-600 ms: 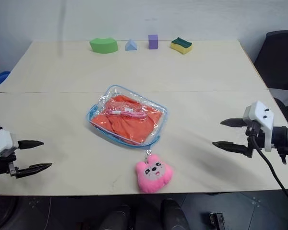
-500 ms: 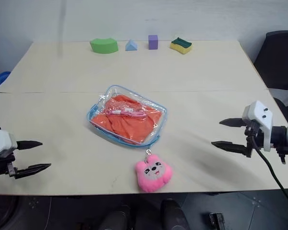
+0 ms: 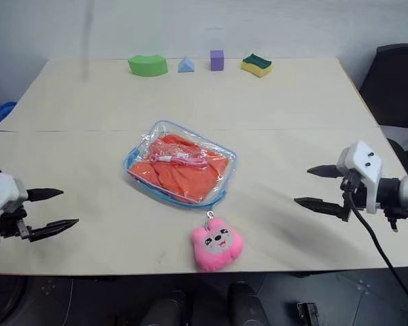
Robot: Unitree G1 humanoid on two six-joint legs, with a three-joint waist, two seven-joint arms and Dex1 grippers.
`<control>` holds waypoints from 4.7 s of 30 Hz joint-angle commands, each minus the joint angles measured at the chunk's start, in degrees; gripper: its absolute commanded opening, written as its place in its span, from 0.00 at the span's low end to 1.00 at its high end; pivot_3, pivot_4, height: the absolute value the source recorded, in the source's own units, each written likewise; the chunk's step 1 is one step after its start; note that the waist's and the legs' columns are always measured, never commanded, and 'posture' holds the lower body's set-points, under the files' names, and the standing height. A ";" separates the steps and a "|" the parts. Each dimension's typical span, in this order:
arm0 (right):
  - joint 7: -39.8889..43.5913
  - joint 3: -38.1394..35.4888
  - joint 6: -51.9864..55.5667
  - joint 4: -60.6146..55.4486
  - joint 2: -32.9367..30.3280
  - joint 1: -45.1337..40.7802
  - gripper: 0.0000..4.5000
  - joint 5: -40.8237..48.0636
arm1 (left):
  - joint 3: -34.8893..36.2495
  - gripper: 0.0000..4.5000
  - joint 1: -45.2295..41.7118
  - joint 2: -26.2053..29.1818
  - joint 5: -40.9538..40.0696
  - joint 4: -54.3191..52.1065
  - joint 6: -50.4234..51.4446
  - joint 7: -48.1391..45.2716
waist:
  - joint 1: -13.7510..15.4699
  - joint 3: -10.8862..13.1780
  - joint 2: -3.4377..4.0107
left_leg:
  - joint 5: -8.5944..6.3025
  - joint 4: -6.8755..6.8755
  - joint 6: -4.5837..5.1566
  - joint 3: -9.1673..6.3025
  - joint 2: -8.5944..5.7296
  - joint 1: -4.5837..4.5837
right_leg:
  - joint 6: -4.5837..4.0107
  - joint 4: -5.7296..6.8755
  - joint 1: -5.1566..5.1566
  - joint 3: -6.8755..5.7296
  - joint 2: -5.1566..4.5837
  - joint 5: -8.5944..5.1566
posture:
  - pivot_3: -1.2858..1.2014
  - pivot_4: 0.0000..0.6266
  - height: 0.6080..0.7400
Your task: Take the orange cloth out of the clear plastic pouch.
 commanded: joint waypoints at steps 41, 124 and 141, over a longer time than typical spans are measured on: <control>-20.85 1.39 7.38 -29.72 8.60 2.31 1.00 5.79 | -46.39 0.30 -77.41 -32.46 31.46 74.17 -42.46 2.22 | 1.74 0.18 -0.45 | 0.19 1.76 -0.16 0.11 -0.14 -0.98 | 0.47 0.95 -0.63 0.15 0.20 0.26 | 0.52 0.24 1.00; -17.97 6.14 8.71 -29.14 9.96 1.58 1.00 8.45 | -38.72 0.00 -31.82 -15.52 26.45 -7.33 1.02 3.21 | 1.76 0.13 -0.72 | 0.17 2.01 -0.05 0.18 -0.14 -1.66 | 0.55 1.27 -1.34 0.24 0.04 0.31 | 0.52 0.24 1.00; -13.07 10.49 3.51 -22.87 7.72 -0.78 1.00 -0.10 | -30.19 0.61 -26.66 -13.02 16.74 -13.99 9.38 5.39 | 1.51 0.13 -0.73 | 0.18 2.00 -0.03 0.18 -0.14 -1.61 | 0.55 1.29 -1.33 0.24 0.08 0.31 | 0.52 0.24 1.00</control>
